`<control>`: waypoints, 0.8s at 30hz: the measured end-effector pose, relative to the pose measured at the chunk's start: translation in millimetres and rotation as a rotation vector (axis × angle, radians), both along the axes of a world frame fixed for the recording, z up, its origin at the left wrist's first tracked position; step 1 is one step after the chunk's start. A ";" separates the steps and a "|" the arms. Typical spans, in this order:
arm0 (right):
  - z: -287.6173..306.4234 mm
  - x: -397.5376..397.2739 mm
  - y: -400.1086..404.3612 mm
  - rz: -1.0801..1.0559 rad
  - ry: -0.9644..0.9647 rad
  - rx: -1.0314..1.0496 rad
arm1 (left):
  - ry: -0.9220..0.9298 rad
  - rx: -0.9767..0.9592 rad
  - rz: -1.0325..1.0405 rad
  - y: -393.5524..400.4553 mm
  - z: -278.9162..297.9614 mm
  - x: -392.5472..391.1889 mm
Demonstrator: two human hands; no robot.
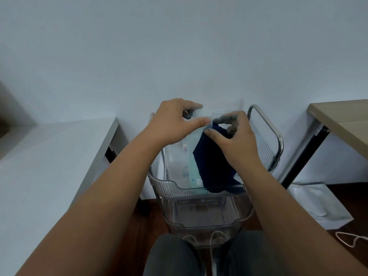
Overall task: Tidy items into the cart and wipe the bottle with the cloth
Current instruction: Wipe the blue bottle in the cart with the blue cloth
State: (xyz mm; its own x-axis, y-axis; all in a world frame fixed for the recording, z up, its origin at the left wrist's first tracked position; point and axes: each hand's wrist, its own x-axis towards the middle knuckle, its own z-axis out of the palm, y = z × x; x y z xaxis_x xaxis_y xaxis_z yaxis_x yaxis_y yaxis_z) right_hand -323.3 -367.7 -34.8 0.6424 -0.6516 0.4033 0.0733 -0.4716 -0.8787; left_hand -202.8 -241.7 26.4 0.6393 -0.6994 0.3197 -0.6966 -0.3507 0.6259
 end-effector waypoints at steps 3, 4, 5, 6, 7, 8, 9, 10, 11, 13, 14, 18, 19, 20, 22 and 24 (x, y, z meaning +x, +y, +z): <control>-6.8 -4.1 2.3 0.015 0.020 -0.070 | 0.047 -0.066 -0.054 5.6 -11.3 -7.5; -9.1 -5.6 3.6 0.026 0.023 -0.070 | 0.082 -0.093 -0.074 8.6 -16.1 -9.2; -11.2 -6.8 4.6 0.041 0.023 -0.065 | 0.141 -0.129 -0.083 12.0 -20.9 -9.8; -13.2 -8.1 5.4 0.057 0.021 -0.056 | 0.221 -0.174 -0.079 15.5 -25.6 -9.6; -15.0 -9.4 6.2 0.071 0.014 -0.046 | 0.303 -0.215 -0.063 19.0 -30.2 -8.6; -16.4 -10.3 7.0 0.081 0.006 -0.037 | 0.370 -0.237 -0.043 21.9 -34.4 -7.4; -17.7 -10.6 7.4 0.086 0.003 -0.028 | 0.416 -0.232 -0.031 23.7 -38.7 -6.4; -18.7 -10.4 7.6 0.085 0.007 -0.018 | 0.452 -0.214 -0.032 24.2 -43.3 -6.3; -19.5 -9.3 7.8 0.082 0.017 -0.010 | 0.481 -0.203 -0.035 23.4 -47.6 -6.9; -19.9 -7.1 7.5 0.072 0.037 0.003 | 0.545 -0.241 -0.020 18.6 -55.6 -10.5; -19.4 -5.9 7.5 0.068 0.041 0.001 | 0.571 -0.276 0.000 16.4 -58.7 -12.6; -16.5 -4.0 6.3 0.057 0.030 -0.040 | 0.621 -0.344 0.036 6.2 -64.4 -22.8; -15.5 -3.6 4.9 0.058 0.034 -0.037 | 0.627 -0.361 0.039 3.9 -65.5 -24.4; -14.2 -2.8 2.8 0.065 0.037 -0.023 | 0.643 -0.384 0.040 2.2 -66.5 -25.1; -11.2 -0.5 -2.3 0.105 0.043 0.022 | 0.696 -0.422 0.028 0.4 -66.9 -24.2; -7.0 2.3 -7.6 0.187 0.059 0.038 | 0.720 -0.410 0.003 1.7 -67.1 -20.2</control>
